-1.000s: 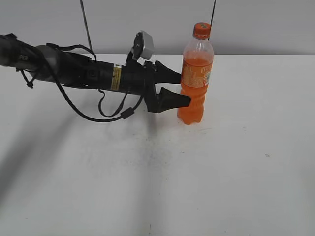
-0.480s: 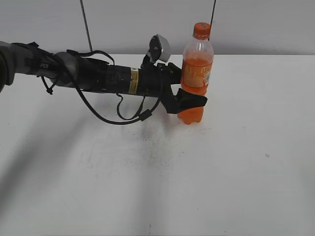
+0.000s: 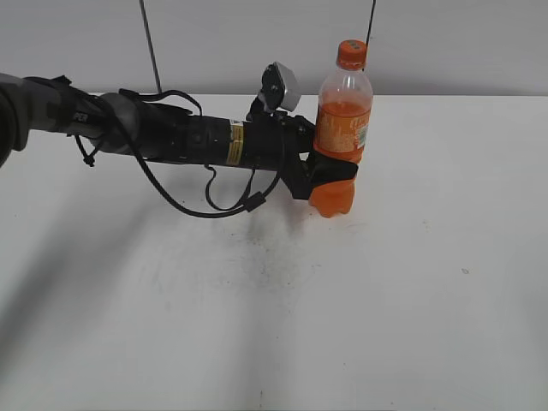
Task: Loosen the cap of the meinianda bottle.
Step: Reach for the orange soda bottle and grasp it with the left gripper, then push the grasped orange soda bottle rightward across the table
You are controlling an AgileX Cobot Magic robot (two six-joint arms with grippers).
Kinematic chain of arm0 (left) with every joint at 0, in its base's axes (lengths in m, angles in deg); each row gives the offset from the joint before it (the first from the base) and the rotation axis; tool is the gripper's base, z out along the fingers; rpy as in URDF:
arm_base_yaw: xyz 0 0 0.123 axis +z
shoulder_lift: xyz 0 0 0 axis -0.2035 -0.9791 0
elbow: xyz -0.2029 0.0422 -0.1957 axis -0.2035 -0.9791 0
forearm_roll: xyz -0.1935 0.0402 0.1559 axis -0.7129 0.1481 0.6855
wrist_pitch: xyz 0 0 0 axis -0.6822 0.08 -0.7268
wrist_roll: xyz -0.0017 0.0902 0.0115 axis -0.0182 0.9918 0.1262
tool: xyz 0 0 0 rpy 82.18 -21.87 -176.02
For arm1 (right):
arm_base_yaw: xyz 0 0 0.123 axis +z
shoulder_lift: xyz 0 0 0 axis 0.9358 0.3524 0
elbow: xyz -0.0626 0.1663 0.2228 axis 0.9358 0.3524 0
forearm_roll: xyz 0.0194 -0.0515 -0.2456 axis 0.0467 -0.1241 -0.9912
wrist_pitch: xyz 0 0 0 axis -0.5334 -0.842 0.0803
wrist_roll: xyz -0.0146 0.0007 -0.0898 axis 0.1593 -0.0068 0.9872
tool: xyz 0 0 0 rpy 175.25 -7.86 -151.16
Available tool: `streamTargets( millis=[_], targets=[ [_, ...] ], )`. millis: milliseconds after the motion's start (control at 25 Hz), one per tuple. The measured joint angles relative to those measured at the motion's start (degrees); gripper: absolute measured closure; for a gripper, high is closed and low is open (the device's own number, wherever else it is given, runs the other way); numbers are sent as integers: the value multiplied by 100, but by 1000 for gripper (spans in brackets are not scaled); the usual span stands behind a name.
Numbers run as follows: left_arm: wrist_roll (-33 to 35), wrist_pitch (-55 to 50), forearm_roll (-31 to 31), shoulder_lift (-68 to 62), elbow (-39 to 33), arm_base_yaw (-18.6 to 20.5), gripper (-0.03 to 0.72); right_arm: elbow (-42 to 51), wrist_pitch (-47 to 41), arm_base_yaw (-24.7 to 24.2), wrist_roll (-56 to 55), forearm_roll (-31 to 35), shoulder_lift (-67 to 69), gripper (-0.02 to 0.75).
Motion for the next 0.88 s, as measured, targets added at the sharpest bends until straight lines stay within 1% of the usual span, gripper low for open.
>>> streamTargets(
  millis=[120, 200, 360, 480, 560, 760, 880],
  targets=[
    [0, 57, 86, 0, 5, 0, 280, 0, 0, 0, 0, 0, 0, 228],
    [-23, 239, 307, 0, 18, 5, 280, -89, -5, 0, 0, 0, 0, 239],
    [-338, 620, 727, 0, 29, 12, 280, -685, -37, 0, 0, 0, 624, 292],
    [-399, 697, 869, 0, 49, -6, 280, -1350, -150, 0, 0, 0, 1526, 319],
    [-419, 697, 894, 0, 53, -45, 280, -1812, -291, 0, 0, 0, 2247, 323],
    [-430, 539, 840, 0, 55, -283, 280, -3065, -941, 0, -20, 0, 4038, 325],
    [-432, 470, 747, 0, 55, -405, 280, -3830, -1107, 0, -73, 0, 5244, 328]
  ],
)
